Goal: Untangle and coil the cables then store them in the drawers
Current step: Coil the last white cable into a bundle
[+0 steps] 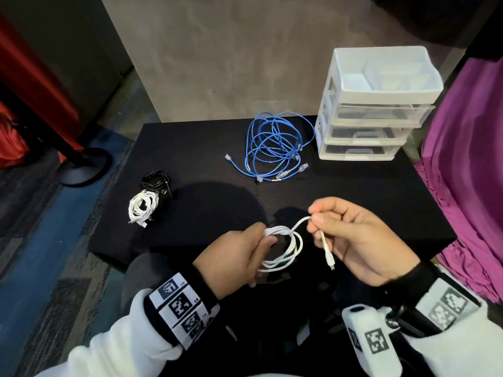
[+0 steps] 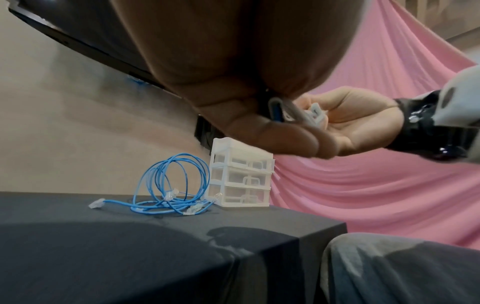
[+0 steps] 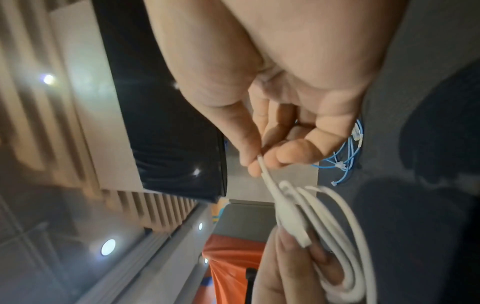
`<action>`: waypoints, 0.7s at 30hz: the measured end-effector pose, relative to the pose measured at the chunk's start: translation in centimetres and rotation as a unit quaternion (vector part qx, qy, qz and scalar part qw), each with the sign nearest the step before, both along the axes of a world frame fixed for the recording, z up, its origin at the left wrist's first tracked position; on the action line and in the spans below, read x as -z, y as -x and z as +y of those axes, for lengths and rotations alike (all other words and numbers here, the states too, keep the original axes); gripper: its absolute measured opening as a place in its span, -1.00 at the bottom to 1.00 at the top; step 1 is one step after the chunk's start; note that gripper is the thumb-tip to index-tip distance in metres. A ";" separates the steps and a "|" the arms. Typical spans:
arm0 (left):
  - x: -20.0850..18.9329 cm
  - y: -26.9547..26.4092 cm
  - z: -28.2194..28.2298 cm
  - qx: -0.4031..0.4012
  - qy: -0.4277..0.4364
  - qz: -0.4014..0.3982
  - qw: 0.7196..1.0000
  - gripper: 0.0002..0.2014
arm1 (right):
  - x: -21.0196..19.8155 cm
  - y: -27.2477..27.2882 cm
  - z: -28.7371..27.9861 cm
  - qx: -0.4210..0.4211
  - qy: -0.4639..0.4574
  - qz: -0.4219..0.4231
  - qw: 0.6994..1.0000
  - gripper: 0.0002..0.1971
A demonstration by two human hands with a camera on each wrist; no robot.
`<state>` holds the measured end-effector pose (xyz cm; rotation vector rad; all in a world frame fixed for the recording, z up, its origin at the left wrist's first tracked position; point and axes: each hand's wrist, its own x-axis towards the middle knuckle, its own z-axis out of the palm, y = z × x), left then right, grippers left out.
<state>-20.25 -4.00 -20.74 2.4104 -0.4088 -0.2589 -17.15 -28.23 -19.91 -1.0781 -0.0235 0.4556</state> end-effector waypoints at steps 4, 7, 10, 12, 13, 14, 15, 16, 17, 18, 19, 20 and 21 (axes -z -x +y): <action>-1.1 0.4 0.1 -0.009 0.083 0.041 0.996 -0.69 | -0.3 -0.4 -0.2 0.036 0.162 -0.121 0.979 -0.86; -1.0 1.0 -1.0 -0.068 0.178 0.056 0.980 -0.69 | 0.4 -0.3 0.7 0.060 0.254 -0.182 0.948 -0.94; -0.4 1.1 -2.2 -0.135 0.213 0.039 0.967 -0.68 | 1.7 1.0 2.6 0.094 0.214 -0.139 0.962 -0.89; 0.1 1.1 -2.7 -0.158 0.212 0.039 0.963 -0.67 | 2.3 1.9 3.5 0.117 0.235 -0.124 0.957 -0.82; 0.2 1.1 -2.8 -0.164 0.208 0.040 0.963 -0.67 | 2.4 2.1 3.7 0.126 0.246 -0.118 0.954 -0.80; 0.3 1.2 -2.9 -0.169 0.203 0.039 0.964 -0.67 | 2.4 2.3 3.9 0.128 0.244 -0.107 0.955 -0.80; 0.4 1.2 -2.9 -0.172 0.196 0.036 0.965 -0.67 | 2.2 2.4 4.0 0.122 0.222 -0.086 0.964 -0.80; 0.5 1.2 -2.8 -0.172 0.189 0.031 0.966 -0.66 | 1.9 2.6 4.3 0.111 0.181 -0.059 0.975 -0.83; 0.5 1.3 -2.7 -0.170 0.181 0.026 0.968 -0.66 | 1.8 2.7 4.5 0.102 0.138 -0.033 0.985 -0.86; 0.6 1.3 -2.7 -0.166 0.175 0.022 0.970 -0.67 | 1.6 2.9 4.7 0.100 0.105 -0.018 0.989 -0.88; 0.7 1.3 -2.7 -0.162 0.173 0.020 0.971 -0.67 | 1.6 2.9 4.9 0.108 0.089 -0.013 0.990 -0.84; 0.8 1.3 -2.8 -0.159 0.173 0.020 0.972 -0.68 | 1.7 2.9 5.0 0.119 0.078 -0.009 0.990 -0.80; 0.9 1.3 -2.9 -0.157 0.174 0.019 0.972 -0.69 | 1.8 2.7 5.1 0.131 0.071 -0.003 0.989 -0.78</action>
